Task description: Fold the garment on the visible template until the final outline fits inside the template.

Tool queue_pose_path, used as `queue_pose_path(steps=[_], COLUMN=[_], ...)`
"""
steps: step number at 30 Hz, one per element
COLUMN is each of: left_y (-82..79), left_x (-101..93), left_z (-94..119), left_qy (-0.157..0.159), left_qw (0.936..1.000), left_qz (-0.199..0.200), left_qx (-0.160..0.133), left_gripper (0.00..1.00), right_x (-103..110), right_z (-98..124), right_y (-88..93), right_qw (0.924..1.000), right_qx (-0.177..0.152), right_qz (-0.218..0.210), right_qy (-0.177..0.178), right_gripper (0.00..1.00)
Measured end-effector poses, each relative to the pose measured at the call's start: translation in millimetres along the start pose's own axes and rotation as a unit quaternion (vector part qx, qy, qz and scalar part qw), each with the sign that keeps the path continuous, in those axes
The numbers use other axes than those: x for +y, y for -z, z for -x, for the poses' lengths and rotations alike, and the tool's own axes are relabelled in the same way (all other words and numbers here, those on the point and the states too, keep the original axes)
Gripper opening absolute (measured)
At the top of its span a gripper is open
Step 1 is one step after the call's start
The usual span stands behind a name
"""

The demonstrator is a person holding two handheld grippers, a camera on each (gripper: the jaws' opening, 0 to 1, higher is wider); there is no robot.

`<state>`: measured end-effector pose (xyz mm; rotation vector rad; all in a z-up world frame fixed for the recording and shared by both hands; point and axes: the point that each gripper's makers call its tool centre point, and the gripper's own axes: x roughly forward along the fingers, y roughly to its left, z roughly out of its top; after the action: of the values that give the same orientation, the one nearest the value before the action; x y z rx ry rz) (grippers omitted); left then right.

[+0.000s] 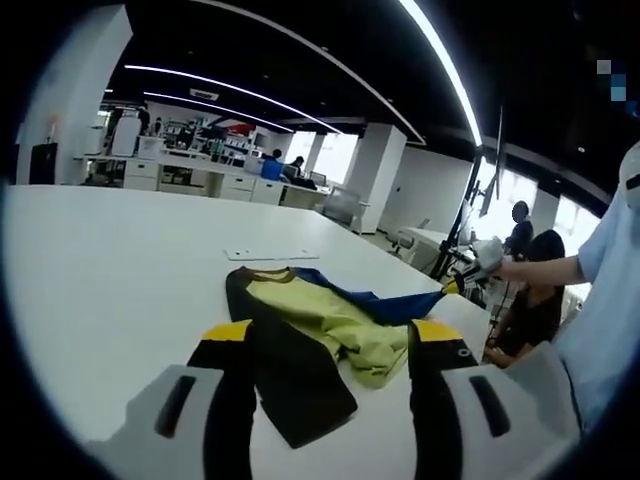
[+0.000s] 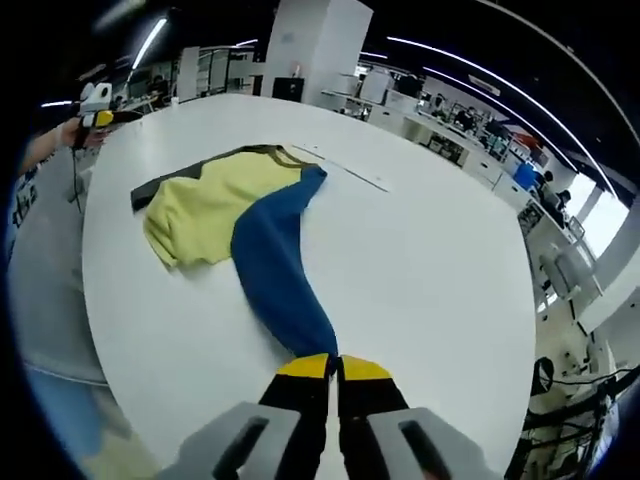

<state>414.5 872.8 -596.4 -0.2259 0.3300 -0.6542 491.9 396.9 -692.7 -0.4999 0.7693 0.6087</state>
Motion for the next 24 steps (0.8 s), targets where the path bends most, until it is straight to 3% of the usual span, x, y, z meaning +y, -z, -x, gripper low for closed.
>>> queue_pose_path(steps=[7, 15, 24], left_y=[0.8, 1.9, 6.1], left_x=[3.8, 7.2, 12.1], left_z=[-4.2, -12.2, -19.8], left_qy=[-0.004, -0.01, -0.014], left_qw=[1.0, 0.9999, 0.9997], left_qz=[0.003, 0.009, 0.016], left_qx=[0.004, 0.006, 0.015], left_gripper=[0.57, 0.57, 0.57], right_x=[-41.3, -80.7, -111.5], right_z=[-4.0, -9.3, -32.7], right_y=[5.5, 11.7, 21.0], right_qw=[0.9984, 0.9967, 0.9945], right_qx=[0.008, 0.03, 0.064], right_qz=[-0.051, -0.065, -0.071], right_qy=[0.021, 0.038, 0.041], right_gripper=[0.0, 0.0, 0.0])
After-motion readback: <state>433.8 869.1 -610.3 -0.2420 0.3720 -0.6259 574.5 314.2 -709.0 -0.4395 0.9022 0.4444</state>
